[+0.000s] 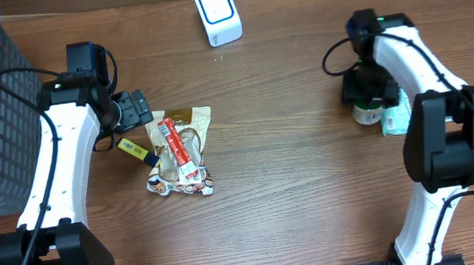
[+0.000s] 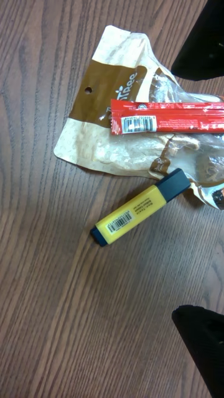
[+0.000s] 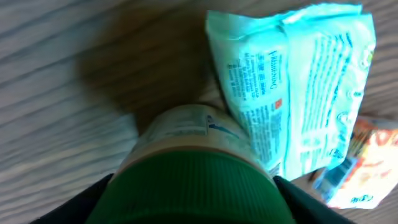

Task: Scan the item barcode
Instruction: 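Move the jar right and set it down beside the wipe pack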

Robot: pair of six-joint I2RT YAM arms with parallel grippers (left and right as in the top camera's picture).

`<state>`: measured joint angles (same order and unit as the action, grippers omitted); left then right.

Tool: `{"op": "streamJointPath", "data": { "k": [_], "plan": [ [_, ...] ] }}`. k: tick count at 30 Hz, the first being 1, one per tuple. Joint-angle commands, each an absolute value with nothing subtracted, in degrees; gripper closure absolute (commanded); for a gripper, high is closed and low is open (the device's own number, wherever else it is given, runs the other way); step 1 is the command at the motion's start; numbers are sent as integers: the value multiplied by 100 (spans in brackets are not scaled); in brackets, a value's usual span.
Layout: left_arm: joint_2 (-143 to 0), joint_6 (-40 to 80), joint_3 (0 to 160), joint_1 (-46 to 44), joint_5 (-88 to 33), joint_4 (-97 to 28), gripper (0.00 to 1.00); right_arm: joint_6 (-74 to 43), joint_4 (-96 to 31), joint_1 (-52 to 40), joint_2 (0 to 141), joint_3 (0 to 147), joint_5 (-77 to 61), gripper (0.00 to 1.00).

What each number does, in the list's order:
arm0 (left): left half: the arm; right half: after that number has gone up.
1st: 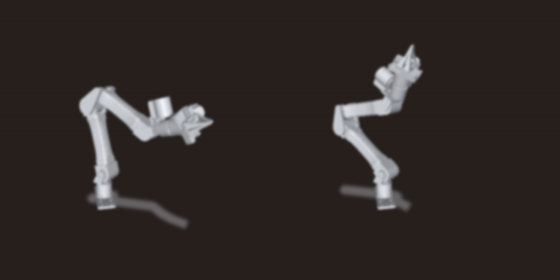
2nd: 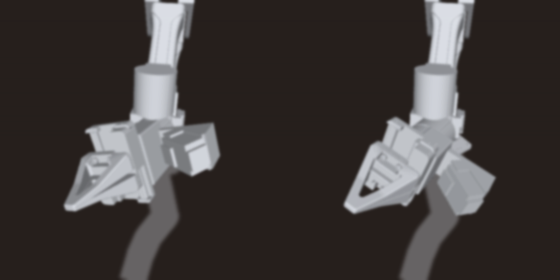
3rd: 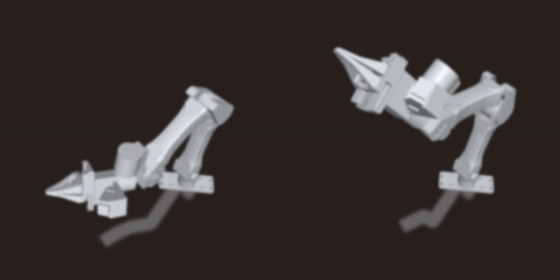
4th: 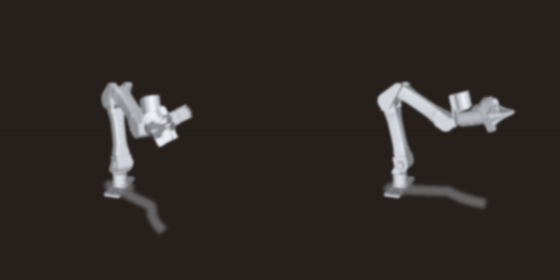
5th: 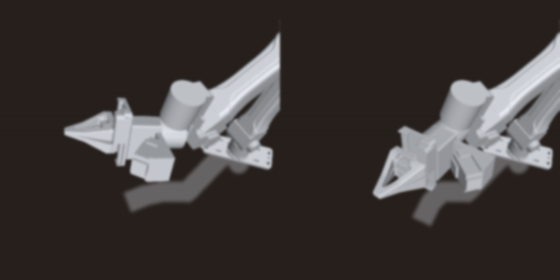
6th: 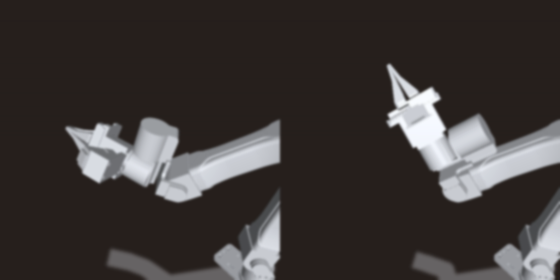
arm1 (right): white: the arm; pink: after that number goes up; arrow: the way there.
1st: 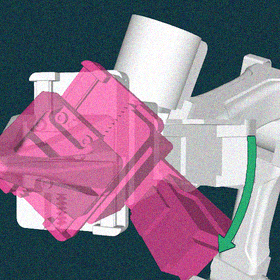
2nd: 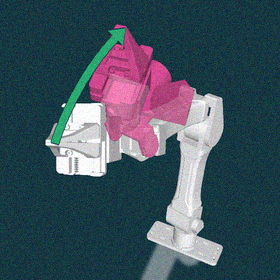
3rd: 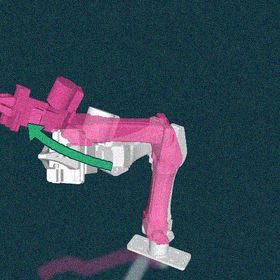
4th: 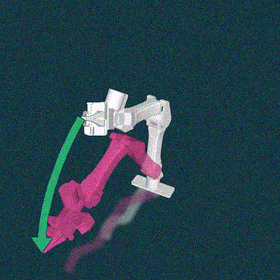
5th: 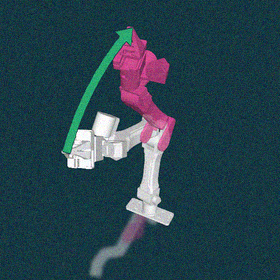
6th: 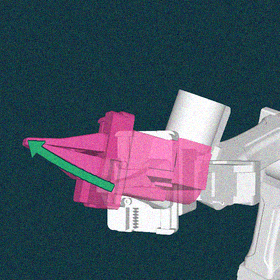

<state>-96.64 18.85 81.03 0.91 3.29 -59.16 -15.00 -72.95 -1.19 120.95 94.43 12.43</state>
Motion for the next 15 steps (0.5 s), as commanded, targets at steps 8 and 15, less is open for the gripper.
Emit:
{"op": "streamJointPath", "data": {
  "k": [8,15],
  "plan": [
    [-9590,1754,8169,110,357,-5911,0,-1496,-7813,132,11760,10167,1004,5],
    [-9590,1754,8169,110,357,-5911,0,-1247,-7804,-261,11240,10551,-821,16]
  ]
}}
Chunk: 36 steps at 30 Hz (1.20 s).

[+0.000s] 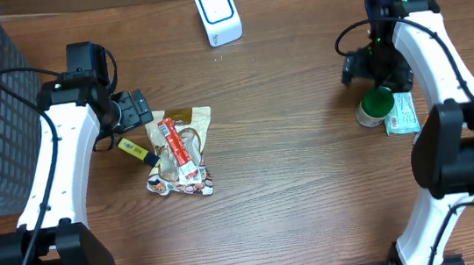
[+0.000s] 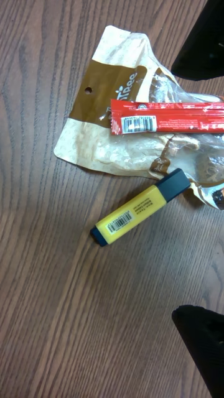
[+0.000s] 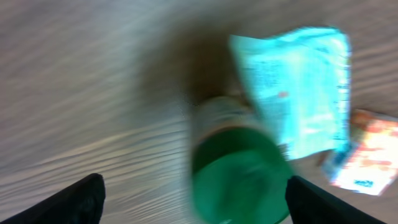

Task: Scan the item barcode
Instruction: 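Move the jar right and set it down beside the wipe pack, then reach the right gripper to the red bar on the bag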

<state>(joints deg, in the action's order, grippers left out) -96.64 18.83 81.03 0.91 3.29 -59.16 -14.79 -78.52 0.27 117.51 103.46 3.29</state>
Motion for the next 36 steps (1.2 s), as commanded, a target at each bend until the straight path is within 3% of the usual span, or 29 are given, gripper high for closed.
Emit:
{"op": "streamJointPath", "data": {
  "k": [1,5,8,15,23,36],
  "plan": [
    [-9590,1754,8169,110,357,-5911,0,-1153,-7787,-366,11209,10551,-1070,23],
    [-9590,1754,8169,110,357,-5911,0,-1146,-7662,-908,11198,10506,-1861,39],
    [-9590,1754,8169,110,357,-5911,0,-1151,-7441,-1632,11198,10363,-2158,58],
    [-9590,1754,8169,110,357,-5911,0,-1153,-6958,-2893,11203,10025,-2156,67],
    [-9590,1754,8169,110,357,-5911,0,-1361,-5551,-4021,11231,9341,-2152,66],
    [-9590,1754,8169,110,357,-5911,0,-1824,-3483,-4814,11231,8167,-1535,66]
  ]
}}
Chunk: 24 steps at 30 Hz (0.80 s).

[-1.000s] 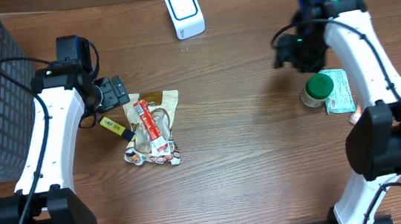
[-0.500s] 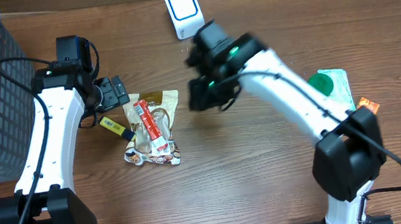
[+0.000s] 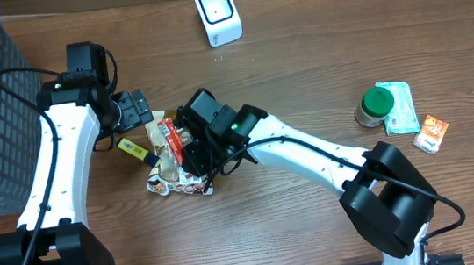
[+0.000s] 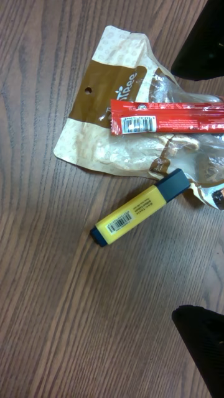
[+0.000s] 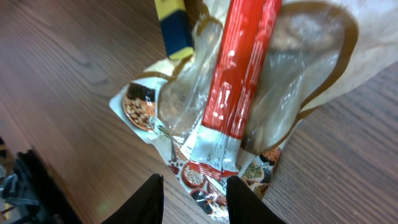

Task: Scan the item barcode
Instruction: 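Reach the right gripper to the red bar on the bag, then grasp the red bar with the right gripper and pull it out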

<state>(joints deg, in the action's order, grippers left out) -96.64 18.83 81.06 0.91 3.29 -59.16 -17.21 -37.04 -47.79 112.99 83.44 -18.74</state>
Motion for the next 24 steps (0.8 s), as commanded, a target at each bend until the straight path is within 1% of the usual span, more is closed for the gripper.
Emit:
{"op": "streamJointPath", "data": {
  "k": [1,4,5,11,18,20,23,24],
  "plan": [
    [-9590,1754,8169,110,357,-5911,0,-1824,-3413,-4816,11231,8123,-1498,66],
    [-9590,1754,8169,110,357,-5911,0,-1824,-3245,-4816,11264,8051,-1500,64],
    [-9590,1754,8169,110,357,-5911,0,-1824,-3194,-4816,11301,8049,-1503,61],
    [-9590,1754,8169,110,357,-5911,0,-1824,-2910,-4884,11607,8047,-1503,56],
    [-9590,1754,8169,110,357,-5911,0,-1822,-2751,-4943,11865,8047,-1500,56],
    [-9590,1754,8169,110,357,-5911,0,-1822,-2753,-4943,11869,8047,-1500,57],
    [-9590,1754,8169,110,357,-5911,0,-1822,-2768,-4943,11869,8047,-1503,70],
    [-9590,1754,8169,110,357,-5911,0,-1824,-2775,-4943,11869,8047,-1505,73]
  ]
}}
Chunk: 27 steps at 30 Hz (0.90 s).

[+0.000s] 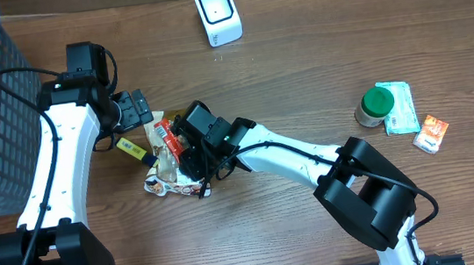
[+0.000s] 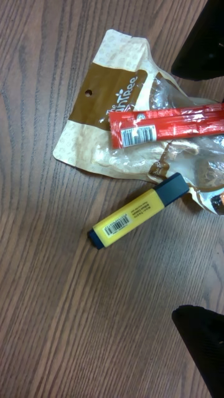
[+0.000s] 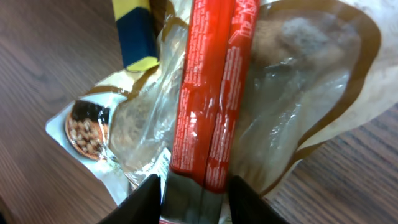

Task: Scan the item barcode
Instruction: 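Grasp the red bar with the right gripper and pull it out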

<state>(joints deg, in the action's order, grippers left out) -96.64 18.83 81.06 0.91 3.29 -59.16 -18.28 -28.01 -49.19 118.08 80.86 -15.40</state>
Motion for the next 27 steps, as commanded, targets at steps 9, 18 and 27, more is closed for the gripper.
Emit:
{"op": "streamJointPath", "data": {
  "k": [9,18,27],
  "plan": [
    [-9590,1754,8169,110,357,-5911,0,-1776,-2956,-4842,11642,8064,-1590,96],
    [-9590,1754,8169,110,357,-5911,0,-991,-3758,-4469,10584,8066,-1865,96],
    [-9590,1754,8169,110,357,-5911,0,-161,-5078,-3496,9638,8066,-3267,96]
  ]
}}
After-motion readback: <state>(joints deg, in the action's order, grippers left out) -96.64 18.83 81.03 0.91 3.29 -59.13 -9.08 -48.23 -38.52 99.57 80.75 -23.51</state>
